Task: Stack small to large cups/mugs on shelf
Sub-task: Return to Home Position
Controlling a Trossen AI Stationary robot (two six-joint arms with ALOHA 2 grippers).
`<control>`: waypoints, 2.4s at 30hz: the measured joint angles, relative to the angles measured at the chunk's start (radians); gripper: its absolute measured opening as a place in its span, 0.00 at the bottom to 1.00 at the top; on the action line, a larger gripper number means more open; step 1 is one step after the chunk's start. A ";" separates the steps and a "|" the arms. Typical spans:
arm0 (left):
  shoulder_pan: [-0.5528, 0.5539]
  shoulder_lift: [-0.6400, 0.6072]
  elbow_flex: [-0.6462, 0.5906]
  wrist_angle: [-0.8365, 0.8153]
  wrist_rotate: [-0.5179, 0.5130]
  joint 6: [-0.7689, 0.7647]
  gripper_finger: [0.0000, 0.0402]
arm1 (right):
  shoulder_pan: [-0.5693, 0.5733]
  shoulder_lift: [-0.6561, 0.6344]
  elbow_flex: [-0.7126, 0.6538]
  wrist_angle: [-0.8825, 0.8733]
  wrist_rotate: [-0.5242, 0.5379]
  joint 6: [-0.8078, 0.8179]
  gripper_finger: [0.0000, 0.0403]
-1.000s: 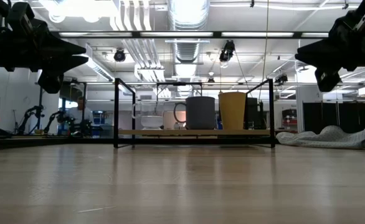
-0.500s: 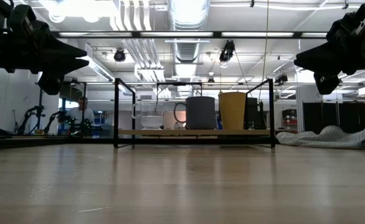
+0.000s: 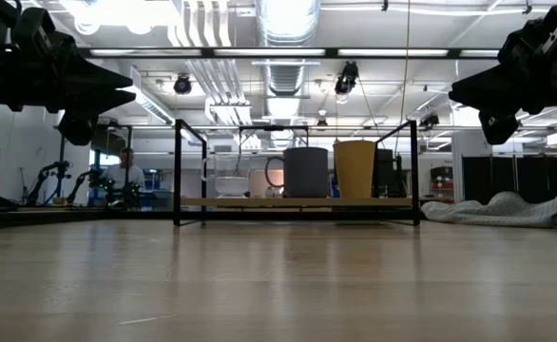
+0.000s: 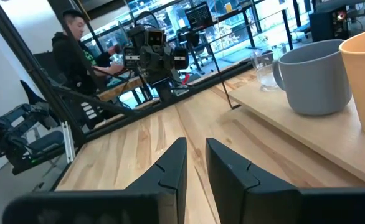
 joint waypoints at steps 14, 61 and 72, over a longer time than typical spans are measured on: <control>0.000 0.000 0.000 0.038 -0.001 -0.001 0.24 | 0.000 0.000 0.000 0.000 0.001 0.000 0.13; 0.001 0.000 0.000 0.045 0.000 -0.001 0.24 | 0.000 0.000 0.000 0.000 0.002 0.000 0.13; 0.000 0.001 0.000 0.045 0.000 -0.001 0.24 | 0.000 0.000 0.000 0.000 0.002 0.000 0.13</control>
